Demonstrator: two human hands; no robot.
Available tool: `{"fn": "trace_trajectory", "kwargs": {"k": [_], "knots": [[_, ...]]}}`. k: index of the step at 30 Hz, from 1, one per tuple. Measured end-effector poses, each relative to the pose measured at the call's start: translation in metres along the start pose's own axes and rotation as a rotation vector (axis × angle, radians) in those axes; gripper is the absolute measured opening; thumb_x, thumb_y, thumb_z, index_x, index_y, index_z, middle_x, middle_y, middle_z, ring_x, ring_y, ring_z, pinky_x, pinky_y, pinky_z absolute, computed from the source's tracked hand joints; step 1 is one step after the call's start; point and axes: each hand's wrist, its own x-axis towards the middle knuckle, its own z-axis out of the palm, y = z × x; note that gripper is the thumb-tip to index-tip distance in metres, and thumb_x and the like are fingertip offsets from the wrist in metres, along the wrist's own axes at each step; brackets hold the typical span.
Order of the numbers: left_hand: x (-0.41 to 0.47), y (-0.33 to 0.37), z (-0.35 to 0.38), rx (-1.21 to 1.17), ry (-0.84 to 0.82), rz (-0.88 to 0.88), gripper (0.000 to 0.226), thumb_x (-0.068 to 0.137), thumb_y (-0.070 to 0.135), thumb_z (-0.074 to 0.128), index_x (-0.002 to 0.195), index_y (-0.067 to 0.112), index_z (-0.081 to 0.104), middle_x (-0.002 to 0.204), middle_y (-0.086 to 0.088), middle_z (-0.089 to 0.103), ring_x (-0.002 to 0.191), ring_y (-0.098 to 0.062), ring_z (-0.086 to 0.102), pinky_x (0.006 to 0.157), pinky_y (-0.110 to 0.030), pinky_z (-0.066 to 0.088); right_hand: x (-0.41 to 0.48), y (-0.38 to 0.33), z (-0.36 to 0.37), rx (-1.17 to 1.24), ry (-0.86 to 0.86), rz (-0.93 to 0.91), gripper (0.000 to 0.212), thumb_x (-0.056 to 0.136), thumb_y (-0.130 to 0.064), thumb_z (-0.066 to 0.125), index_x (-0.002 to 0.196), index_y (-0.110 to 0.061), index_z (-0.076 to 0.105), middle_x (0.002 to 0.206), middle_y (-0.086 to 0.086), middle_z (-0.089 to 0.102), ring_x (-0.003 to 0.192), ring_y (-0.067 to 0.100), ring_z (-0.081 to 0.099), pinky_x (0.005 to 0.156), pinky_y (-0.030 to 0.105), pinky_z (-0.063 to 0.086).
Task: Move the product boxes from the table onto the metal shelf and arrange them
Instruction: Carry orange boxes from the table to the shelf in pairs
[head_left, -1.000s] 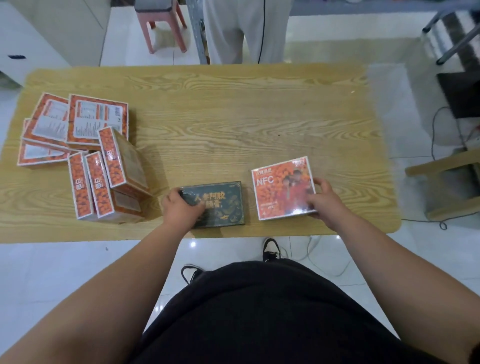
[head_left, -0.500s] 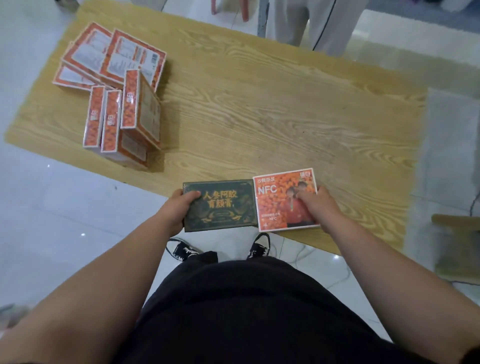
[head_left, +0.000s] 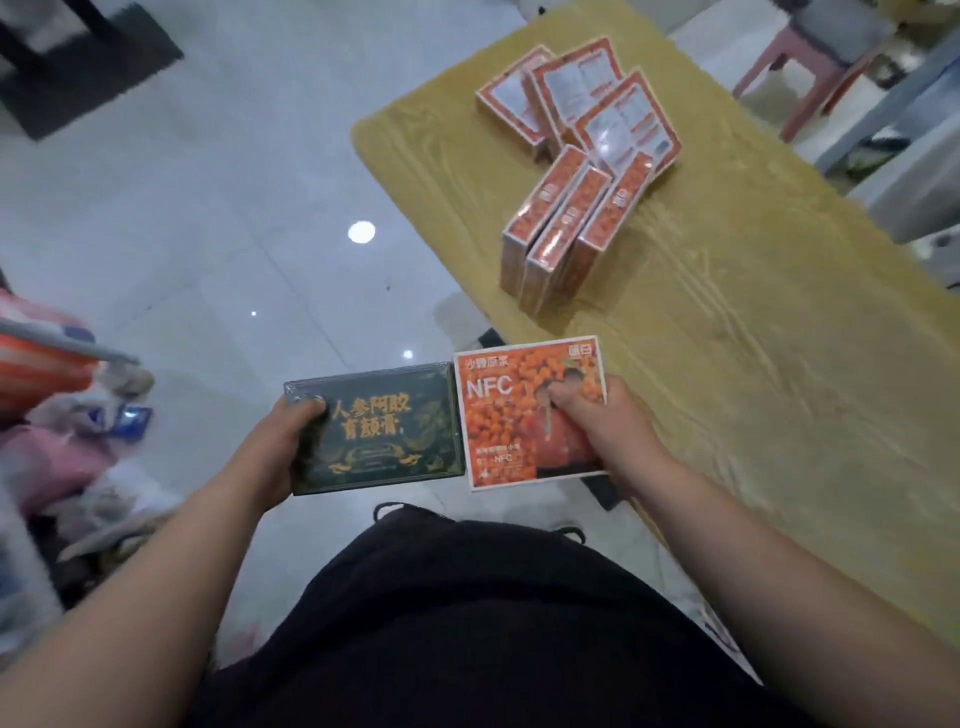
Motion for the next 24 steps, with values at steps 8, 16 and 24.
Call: {"fn": "trace_trajectory", "kwargs": {"k": [8,16,24], "knots": [[0.001,0.027,-0.178,-0.355,0.236,0.096,0.030,0.092,0.029,0.064,0.119,0.018,0.057,0.093,-0.008,0.073,0.070,-0.022,0.073,0.059,-0.045,0.060,0.033,-0.145,0.193,-0.242,-0.224,-0.230,0.061,0.067,-0.056,0.083,0.110,-0.019,0.062,0.096,-0.004,0.073,0.086,0.014,0.072,0.073,0.026,0.058],[-0.010,0.047,-0.281,-0.636,0.551,0.210,0.011,0.096,0.025,0.062,0.106,0.023,0.061,0.078,-0.003,0.075,0.064,-0.021,0.071,0.055,-0.039,0.060,0.061,-0.260,0.365,-0.375,-0.479,-0.368,0.046,0.071,-0.050,0.083,0.103,-0.025,0.060,0.098,-0.003,0.073,0.085,0.015,0.073,0.071,0.032,0.057],[0.010,0.126,-0.331,-0.805,0.812,0.289,0.044,0.086,0.033,0.073,0.123,0.015,0.056,0.106,-0.016,0.073,0.081,-0.030,0.073,0.076,-0.051,0.058,0.119,-0.394,0.501,-0.473,-0.727,-0.522,0.058,0.057,-0.060,0.076,0.103,-0.027,0.061,0.099,-0.004,0.074,0.087,0.017,0.073,0.079,0.038,0.060]]}}
